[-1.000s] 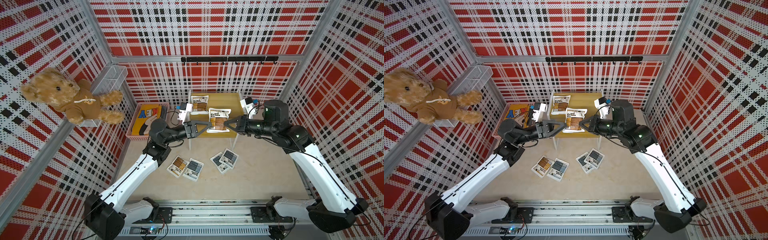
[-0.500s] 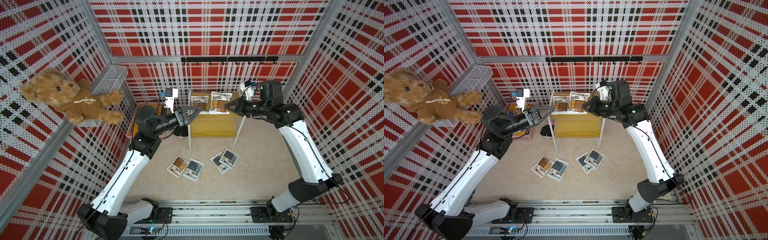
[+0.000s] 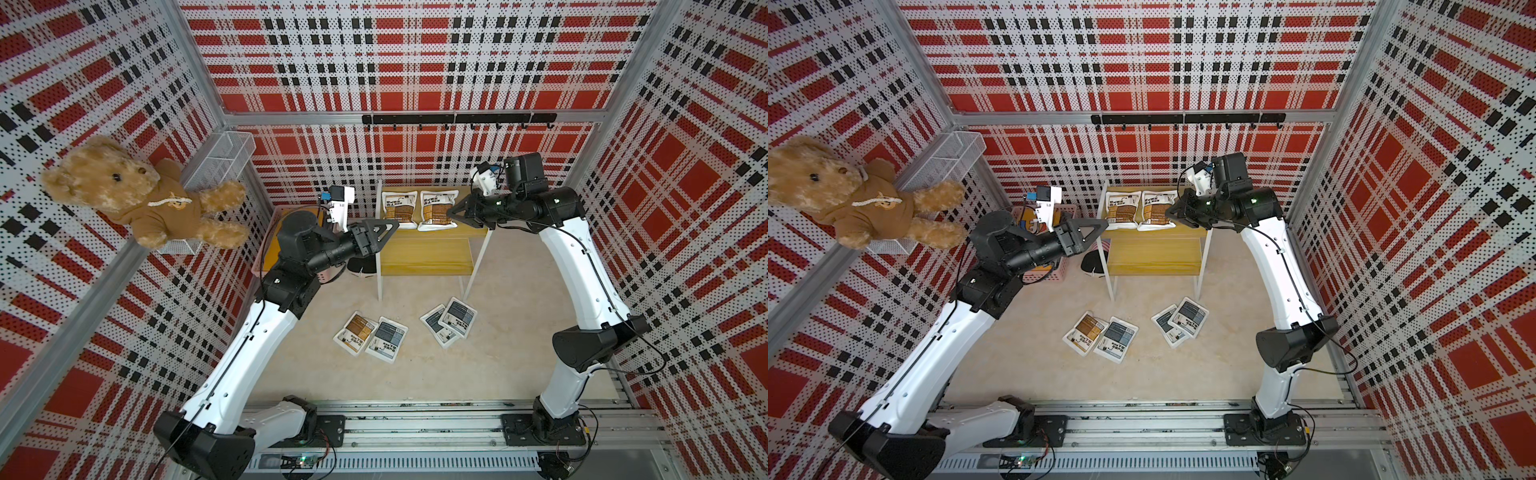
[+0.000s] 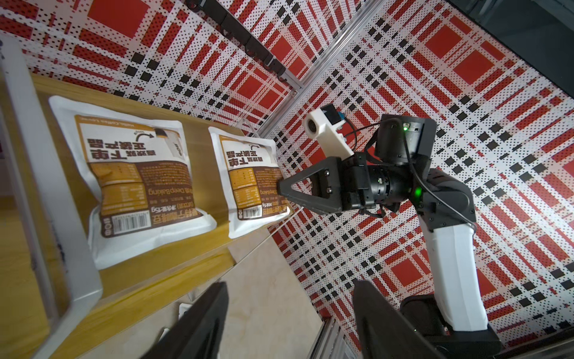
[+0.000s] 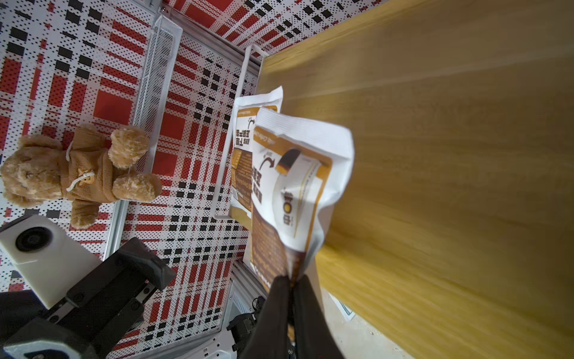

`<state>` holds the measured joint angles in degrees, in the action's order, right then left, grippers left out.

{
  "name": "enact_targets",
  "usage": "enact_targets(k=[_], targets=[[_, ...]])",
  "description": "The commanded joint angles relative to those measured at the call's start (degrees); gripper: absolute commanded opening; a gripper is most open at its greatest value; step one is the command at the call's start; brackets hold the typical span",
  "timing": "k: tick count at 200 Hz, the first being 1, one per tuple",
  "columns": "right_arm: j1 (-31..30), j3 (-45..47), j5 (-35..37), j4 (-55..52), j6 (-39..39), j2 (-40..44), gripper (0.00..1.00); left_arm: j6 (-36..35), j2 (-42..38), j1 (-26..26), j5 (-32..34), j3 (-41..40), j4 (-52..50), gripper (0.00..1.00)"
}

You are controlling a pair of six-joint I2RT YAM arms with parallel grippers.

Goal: Place the bagged coffee beans on the shelf by color
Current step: Place the bagged coffee beans on the shelf.

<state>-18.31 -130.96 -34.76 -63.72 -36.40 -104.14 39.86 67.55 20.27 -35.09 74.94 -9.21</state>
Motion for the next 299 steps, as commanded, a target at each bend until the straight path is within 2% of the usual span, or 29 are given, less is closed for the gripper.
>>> enact_targets(k=[1, 143, 160, 216, 265, 299], targets=[[0.56, -1.80, -0.31, -0.38, 0.89, -0.51, 0.10, -1.99, -1.28, -0.23, 0.85, -0.15, -1.07, 0.71], [1.18, -4.46, 0.07, -0.59, 0.53, -4.84, 0.17, -2.77, -2.42, -0.23, 1.25, -2.66, -1.80, 0.71], [1.25, -4.72, 0.52, -0.29, 0.30, -4.68, 0.28, -2.85, -2.49, -0.23, 1.34, -2.69, -1.86, 0.71], [1.30, -3.72, 1.31, -0.23, -0.25, -2.50, 0.46, -2.85, -2.33, -0.15, 1.61, -2.35, -1.87, 0.71], [1.09, -4.73, 5.07, -1.64, 0.00, 0.17, 0.46, -5.69, -3.19, -0.58, 5.62, 0.41, -6.33, 0.71], [-1.95, -4.10, 6.73, -2.71, 0.32, 2.38, 0.45, -6.90, -3.48, -1.02, 8.72, 1.72, -8.63, 0.71]])
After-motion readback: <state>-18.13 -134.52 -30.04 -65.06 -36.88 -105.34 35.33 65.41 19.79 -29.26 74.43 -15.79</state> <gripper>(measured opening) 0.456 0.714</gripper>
